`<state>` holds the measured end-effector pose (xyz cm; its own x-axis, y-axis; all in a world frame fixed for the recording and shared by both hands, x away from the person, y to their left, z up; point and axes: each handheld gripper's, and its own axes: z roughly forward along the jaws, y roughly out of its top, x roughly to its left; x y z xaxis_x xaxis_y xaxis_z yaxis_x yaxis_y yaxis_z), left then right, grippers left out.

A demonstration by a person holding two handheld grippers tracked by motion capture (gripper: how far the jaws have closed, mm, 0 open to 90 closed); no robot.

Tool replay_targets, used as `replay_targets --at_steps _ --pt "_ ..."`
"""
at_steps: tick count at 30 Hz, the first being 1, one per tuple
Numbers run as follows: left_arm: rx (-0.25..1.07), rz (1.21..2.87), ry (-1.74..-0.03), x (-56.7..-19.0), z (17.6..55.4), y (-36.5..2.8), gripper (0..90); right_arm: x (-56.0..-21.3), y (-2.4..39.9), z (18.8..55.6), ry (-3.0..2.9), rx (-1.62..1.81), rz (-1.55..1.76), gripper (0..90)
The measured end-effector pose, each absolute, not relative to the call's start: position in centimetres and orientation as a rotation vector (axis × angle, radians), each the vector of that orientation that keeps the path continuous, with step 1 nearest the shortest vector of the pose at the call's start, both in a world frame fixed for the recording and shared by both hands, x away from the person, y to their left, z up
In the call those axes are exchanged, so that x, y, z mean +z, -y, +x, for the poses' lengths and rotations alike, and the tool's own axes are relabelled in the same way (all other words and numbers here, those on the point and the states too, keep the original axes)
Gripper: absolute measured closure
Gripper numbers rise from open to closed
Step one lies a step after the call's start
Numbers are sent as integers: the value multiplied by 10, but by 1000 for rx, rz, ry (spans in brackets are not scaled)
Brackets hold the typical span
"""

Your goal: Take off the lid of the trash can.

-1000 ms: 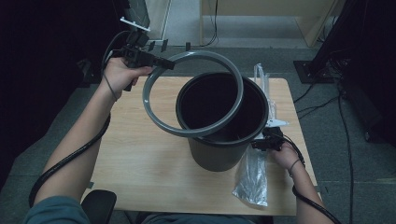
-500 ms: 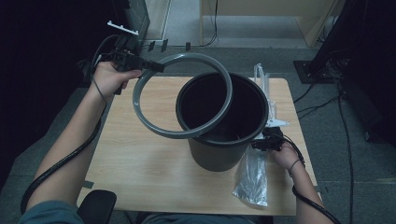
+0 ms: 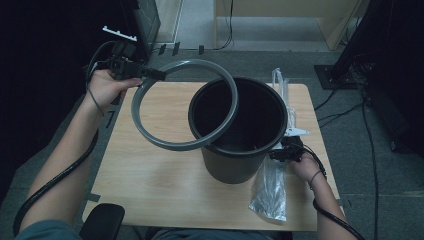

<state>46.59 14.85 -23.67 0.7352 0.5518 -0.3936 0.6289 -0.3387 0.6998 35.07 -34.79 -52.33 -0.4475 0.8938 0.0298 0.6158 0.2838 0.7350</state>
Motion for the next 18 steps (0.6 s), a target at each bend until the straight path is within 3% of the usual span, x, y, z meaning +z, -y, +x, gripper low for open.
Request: replay_targets --at_steps 18 --pt "-90 2019 -927 -236 458 -176 754 -523 348 351 -2170 975 1361 152"
